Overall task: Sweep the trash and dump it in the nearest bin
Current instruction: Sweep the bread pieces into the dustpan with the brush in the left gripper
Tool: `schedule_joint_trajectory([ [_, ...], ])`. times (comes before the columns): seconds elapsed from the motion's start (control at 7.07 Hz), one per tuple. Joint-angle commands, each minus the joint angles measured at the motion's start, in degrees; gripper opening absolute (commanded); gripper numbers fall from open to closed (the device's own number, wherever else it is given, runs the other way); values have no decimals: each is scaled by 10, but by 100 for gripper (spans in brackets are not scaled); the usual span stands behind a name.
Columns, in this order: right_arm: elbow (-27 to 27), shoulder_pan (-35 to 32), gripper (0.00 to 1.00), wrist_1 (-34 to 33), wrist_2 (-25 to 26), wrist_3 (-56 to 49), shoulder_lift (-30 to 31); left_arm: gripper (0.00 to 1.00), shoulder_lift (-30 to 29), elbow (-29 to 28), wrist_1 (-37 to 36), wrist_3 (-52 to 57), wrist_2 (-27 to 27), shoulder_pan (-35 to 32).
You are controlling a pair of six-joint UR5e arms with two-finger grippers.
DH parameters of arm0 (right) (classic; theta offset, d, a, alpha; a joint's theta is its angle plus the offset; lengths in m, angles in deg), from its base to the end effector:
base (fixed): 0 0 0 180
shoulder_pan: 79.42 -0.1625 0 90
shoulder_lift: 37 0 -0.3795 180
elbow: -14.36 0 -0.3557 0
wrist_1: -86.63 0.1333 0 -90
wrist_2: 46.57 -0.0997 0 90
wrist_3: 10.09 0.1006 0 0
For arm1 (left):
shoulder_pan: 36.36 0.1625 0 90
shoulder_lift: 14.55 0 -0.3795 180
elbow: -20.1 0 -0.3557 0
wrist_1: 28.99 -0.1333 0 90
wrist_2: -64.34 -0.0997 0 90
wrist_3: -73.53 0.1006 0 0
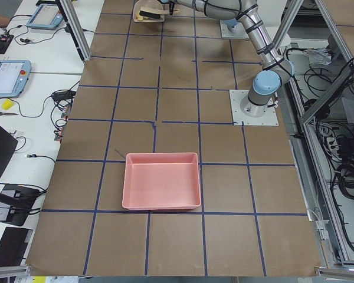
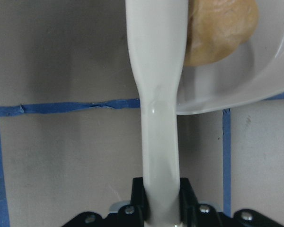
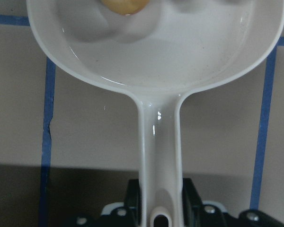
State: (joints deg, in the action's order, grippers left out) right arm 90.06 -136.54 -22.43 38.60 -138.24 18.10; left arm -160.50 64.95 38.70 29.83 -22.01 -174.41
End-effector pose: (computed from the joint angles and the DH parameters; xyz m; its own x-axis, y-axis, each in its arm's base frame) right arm -0.2322 -0.6204 0.2457 0.0894 -0.9955 0.0309 -0.9923 -0.0917 -0.0828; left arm -0.6747 -0.4186 0.2299 -0.9790 0.0902 0.1830 0.0725 0.9922 -0.1012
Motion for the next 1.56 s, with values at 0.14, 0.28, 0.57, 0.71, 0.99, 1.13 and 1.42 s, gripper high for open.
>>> schedule_joint_trajectory([
  [0.14,0,0,1,-1,0,-4,-3,0,0,-34,29,33,-65,-27],
  [0.28,0,1,1,-1,-2,-4,-3,0,1,-35,29,34,-72,-31],
  [0.57,0,1,1,-1,-4,-5,-3,1,14,-24,51,40,-69,-27],
  [0.71,0,1,1,-1,-4,-5,-3,1,12,-17,52,41,-53,-3],
  [0.99,0,1,1,-1,-6,-5,-3,1,17,-4,56,40,-10,52],
  [1.13,0,1,1,-1,-6,-6,-3,1,16,-4,61,38,-6,65],
  [1.42,0,1,1,-1,-6,-6,-4,1,11,-3,70,39,-2,70],
])
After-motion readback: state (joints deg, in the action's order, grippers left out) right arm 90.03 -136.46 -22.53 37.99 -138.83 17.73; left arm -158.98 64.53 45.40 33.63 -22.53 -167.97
